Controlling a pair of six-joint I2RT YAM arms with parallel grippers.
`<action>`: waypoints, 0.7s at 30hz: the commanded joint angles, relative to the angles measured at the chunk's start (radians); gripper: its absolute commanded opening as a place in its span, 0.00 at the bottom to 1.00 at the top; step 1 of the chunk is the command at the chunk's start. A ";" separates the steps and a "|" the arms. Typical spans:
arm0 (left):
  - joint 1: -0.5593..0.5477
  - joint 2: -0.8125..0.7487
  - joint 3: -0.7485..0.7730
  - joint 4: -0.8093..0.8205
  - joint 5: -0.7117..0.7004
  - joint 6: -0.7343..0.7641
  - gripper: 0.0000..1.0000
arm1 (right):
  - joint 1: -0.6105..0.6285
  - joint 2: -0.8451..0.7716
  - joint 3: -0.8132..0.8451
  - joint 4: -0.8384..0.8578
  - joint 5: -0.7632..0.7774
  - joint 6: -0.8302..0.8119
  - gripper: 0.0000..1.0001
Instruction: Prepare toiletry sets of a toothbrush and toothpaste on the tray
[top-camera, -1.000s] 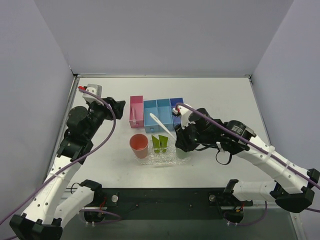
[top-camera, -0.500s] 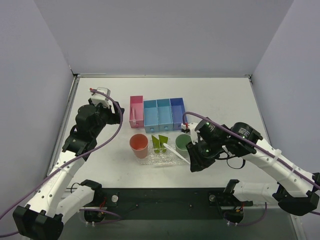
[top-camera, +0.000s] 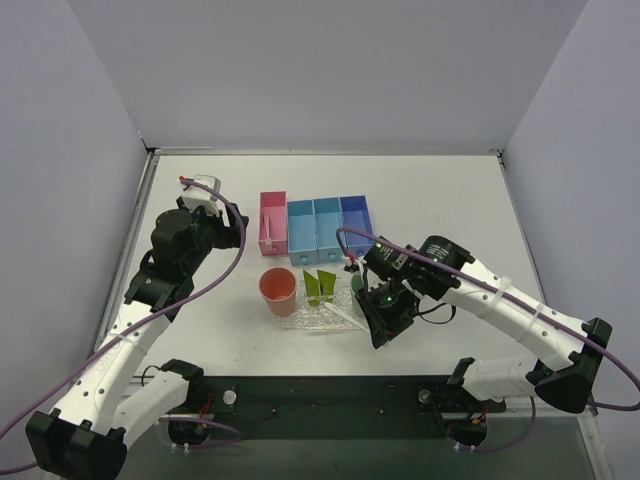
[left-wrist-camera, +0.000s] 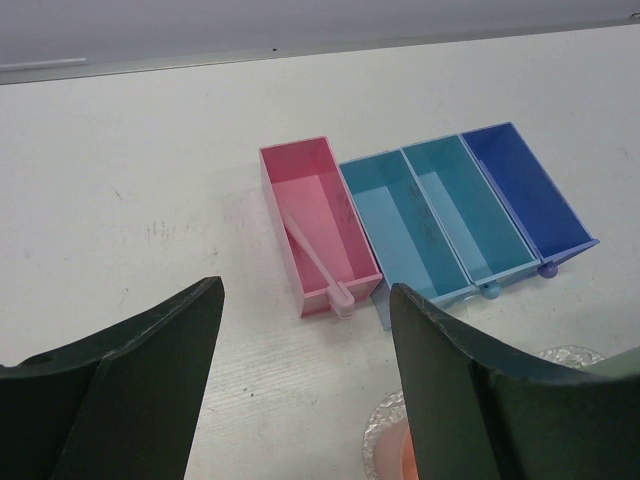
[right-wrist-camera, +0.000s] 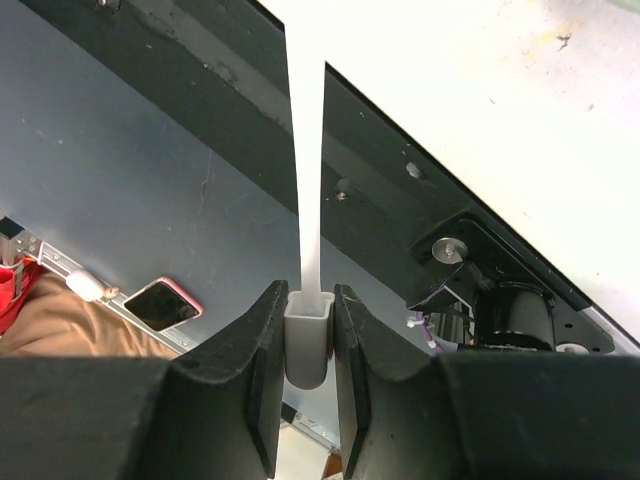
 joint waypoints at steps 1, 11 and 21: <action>0.005 -0.012 0.001 0.013 -0.008 0.018 0.77 | -0.031 0.039 -0.014 -0.008 -0.019 -0.022 0.00; 0.005 -0.012 0.003 0.010 -0.011 0.018 0.78 | -0.096 0.090 -0.024 -0.013 -0.037 -0.052 0.00; 0.005 -0.007 0.004 0.007 -0.013 0.021 0.78 | -0.096 0.141 -0.018 -0.039 -0.048 -0.081 0.00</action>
